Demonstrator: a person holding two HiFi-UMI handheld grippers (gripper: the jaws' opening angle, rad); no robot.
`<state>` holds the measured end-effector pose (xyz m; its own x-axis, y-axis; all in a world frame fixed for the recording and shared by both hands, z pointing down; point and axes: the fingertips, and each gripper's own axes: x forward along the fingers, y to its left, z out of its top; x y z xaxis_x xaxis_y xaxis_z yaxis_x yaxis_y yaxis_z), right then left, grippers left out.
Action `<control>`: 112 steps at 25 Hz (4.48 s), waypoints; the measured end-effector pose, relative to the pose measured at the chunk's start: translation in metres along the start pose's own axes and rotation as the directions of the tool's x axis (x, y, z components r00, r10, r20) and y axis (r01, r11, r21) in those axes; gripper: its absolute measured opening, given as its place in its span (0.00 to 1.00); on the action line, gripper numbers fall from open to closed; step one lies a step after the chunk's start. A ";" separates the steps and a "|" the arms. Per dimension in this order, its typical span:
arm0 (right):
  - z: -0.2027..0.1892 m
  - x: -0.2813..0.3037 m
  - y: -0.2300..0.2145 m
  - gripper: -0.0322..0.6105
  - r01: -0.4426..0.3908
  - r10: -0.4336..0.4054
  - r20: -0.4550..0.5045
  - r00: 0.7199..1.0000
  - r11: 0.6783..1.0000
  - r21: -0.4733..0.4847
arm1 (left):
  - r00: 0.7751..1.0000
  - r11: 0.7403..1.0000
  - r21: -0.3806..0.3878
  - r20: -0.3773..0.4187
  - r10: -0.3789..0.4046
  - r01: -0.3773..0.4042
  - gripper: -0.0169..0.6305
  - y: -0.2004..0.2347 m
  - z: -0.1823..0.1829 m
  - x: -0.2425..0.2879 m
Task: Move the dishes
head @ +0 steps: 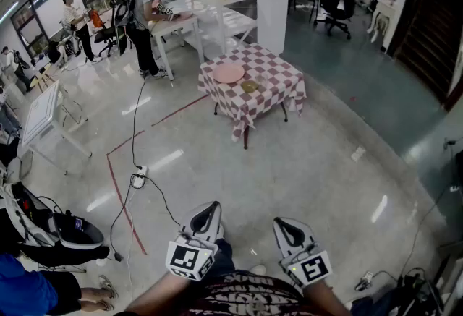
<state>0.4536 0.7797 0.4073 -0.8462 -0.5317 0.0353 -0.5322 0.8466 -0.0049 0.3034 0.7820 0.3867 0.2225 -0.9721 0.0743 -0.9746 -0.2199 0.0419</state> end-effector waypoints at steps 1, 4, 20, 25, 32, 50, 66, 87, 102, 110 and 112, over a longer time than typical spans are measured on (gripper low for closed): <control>-0.003 0.009 -0.005 0.10 0.002 -0.002 -0.009 1.000 1.000 -0.001 | 1.000 1.000 -0.012 -0.004 0.006 -0.006 0.06 0.008 -0.004 0.007; -0.012 0.040 -0.015 0.10 -0.003 0.003 -0.028 1.000 1.000 0.016 | 1.000 0.999 -0.034 -0.011 0.019 -0.020 0.06 0.035 -0.012 0.026; 0.005 0.284 -0.028 0.11 0.025 -0.024 -0.020 1.000 0.997 0.072 | 1.000 0.993 -0.113 0.018 -0.015 0.017 0.06 0.251 -0.008 0.133; -0.002 0.304 -0.033 0.11 0.092 -0.081 -0.094 0.992 0.989 0.116 | 0.998 0.986 -0.151 0.022 -0.064 0.066 0.06 0.270 -0.010 0.151; 0.002 0.315 -0.042 0.11 0.119 -0.105 -0.104 0.989 0.983 0.140 | 0.994 0.982 -0.154 0.009 -0.111 0.111 0.06 0.273 -0.009 0.161; -0.025 0.356 -0.121 0.11 0.128 -0.089 -0.149 0.985 0.951 0.281 | 0.992 0.979 -0.165 -0.029 -0.122 0.116 0.06 0.284 -0.021 0.248; -0.025 0.405 -0.191 0.11 0.053 -0.017 -0.153 0.988 0.971 0.234 | 0.996 0.990 -0.123 -0.051 -0.071 0.064 0.06 0.297 -0.011 0.326; -0.031 0.460 -0.238 0.11 -0.114 0.154 -0.115 0.981 0.948 0.298 | 0.993 0.993 -0.085 -0.091 0.069 -0.077 0.06 0.324 0.000 0.367; -0.043 0.547 -0.246 0.11 -0.095 0.145 -0.161 0.976 0.955 0.281 | 0.994 0.990 -0.135 -0.108 0.033 -0.048 0.06 0.405 -0.014 0.416; -0.021 0.618 -0.251 0.11 -0.061 0.101 -0.155 0.983 0.967 0.248 | 0.998 0.989 -0.147 -0.069 0.004 -0.014 0.06 0.479 0.009 0.457; -0.016 0.632 -0.254 0.11 -0.046 0.085 -0.156 0.984 0.970 0.237 | 0.998 0.988 -0.155 -0.065 -0.015 0.005 0.06 0.491 0.013 0.468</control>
<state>0.0545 0.2285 0.4470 -0.8735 -0.4480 0.1904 -0.4841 0.8406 -0.2431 -0.0711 0.2178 0.4296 0.2385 -0.9613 0.1381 -0.9579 -0.2095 0.1962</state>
